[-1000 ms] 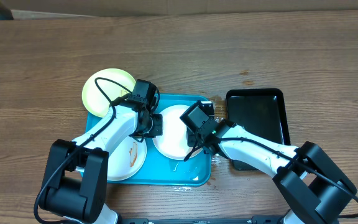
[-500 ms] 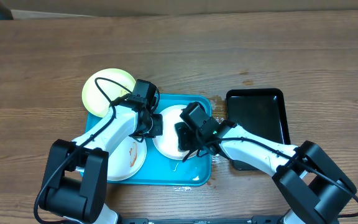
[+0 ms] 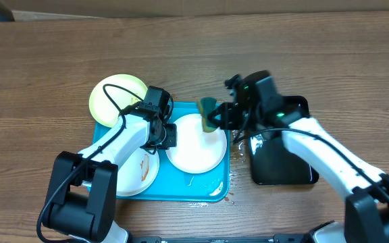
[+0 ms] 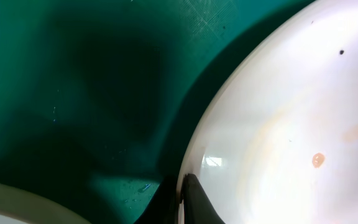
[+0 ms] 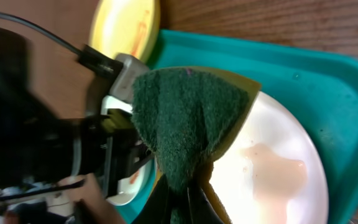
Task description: Clean dirty plates on tray and stack at the side
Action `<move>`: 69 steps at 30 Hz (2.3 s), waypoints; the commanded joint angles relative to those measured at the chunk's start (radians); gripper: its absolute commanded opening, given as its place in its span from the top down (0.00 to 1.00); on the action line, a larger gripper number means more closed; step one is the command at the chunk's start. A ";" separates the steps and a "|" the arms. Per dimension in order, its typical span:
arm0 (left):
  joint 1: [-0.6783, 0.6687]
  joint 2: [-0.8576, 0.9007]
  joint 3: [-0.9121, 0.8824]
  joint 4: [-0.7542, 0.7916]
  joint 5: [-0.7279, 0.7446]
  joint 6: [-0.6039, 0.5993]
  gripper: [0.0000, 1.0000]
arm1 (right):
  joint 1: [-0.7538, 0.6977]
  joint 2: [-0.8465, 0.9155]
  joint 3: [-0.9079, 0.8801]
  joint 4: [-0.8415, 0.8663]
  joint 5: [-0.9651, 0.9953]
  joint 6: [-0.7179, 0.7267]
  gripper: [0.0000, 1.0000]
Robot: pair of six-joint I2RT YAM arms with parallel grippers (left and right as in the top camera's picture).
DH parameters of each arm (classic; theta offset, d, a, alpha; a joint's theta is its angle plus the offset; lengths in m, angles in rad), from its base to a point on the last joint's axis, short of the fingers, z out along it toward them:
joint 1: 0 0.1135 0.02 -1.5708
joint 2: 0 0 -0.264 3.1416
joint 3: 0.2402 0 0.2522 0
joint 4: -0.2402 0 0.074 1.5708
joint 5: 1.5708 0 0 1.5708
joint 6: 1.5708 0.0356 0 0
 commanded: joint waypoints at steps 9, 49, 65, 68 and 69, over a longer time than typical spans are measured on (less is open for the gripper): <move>-0.001 0.013 -0.008 -0.021 -0.060 -0.002 0.96 | -0.274 -0.036 0.010 -0.380 0.102 -0.219 0.96; -0.500 -0.248 0.262 -0.314 -1.009 -0.082 0.96 | -0.311 -0.035 -0.179 -0.307 0.562 -0.218 0.23; -0.669 -0.248 0.262 -0.386 -1.276 -0.153 0.96 | -0.311 -0.034 -0.285 -0.105 0.562 -0.218 0.71; -0.706 -0.248 0.262 -0.390 -1.305 -0.154 0.96 | -0.311 -0.034 -0.285 -0.105 0.562 -0.218 0.95; -0.713 -0.248 0.262 -0.398 -1.304 -0.160 0.96 | -0.311 -0.034 -0.285 -0.105 0.562 -0.218 0.95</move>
